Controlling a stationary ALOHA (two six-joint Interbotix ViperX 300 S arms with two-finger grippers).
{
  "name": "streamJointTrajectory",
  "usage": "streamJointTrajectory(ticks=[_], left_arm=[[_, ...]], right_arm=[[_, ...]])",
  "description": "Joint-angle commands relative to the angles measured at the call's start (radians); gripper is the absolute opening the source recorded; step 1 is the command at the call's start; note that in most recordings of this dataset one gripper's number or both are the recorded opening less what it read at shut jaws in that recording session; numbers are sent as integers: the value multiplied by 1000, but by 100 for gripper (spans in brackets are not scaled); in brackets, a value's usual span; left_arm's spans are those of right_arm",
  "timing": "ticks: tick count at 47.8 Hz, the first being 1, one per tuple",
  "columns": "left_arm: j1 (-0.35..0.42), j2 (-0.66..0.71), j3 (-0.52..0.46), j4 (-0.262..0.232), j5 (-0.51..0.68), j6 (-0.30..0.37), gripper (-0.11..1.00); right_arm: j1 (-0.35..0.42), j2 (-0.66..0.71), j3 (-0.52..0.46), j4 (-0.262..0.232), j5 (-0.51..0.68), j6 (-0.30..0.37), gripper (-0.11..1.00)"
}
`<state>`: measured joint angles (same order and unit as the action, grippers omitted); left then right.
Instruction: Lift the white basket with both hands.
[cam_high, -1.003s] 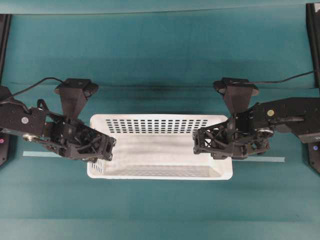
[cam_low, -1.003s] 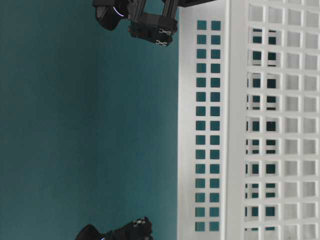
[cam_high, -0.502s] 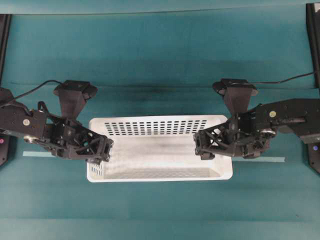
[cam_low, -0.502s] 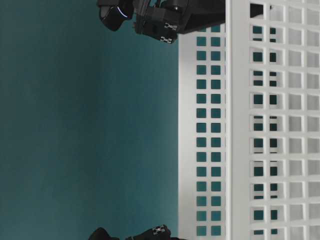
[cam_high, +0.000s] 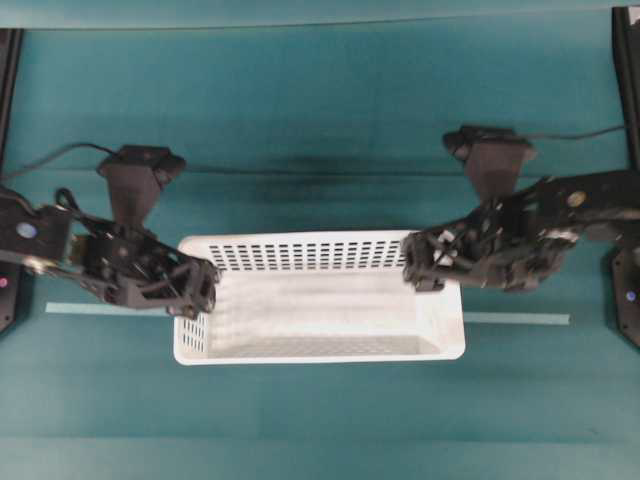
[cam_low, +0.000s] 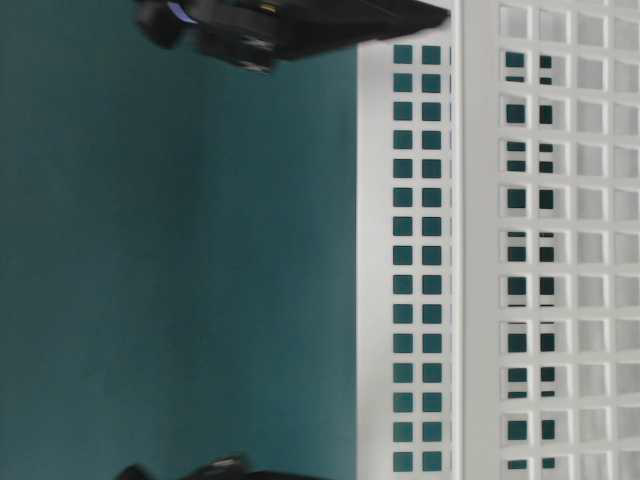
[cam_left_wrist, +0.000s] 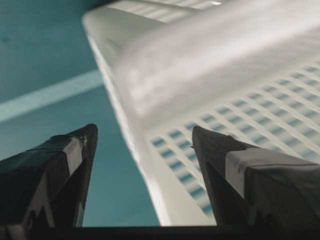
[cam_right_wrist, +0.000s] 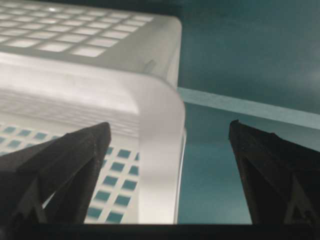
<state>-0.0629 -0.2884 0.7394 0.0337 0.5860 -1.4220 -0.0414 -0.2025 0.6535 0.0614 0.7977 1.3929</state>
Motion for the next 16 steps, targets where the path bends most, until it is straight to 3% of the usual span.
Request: streamJointTrajectory(ticks=[1, 9, 16], left_arm=[[6, -74, -15, 2, 2, 3, 78], [6, -201, -11, 2, -5, 21, 79], [5, -311, -11, 2, -6, 81, 79]], right_arm=[[-14, -54, -37, -35, 32, -3, 98], [-29, -146, -75, -86, 28, -18, 98], [-17, -224, -84, -126, -23, -94, 98]])
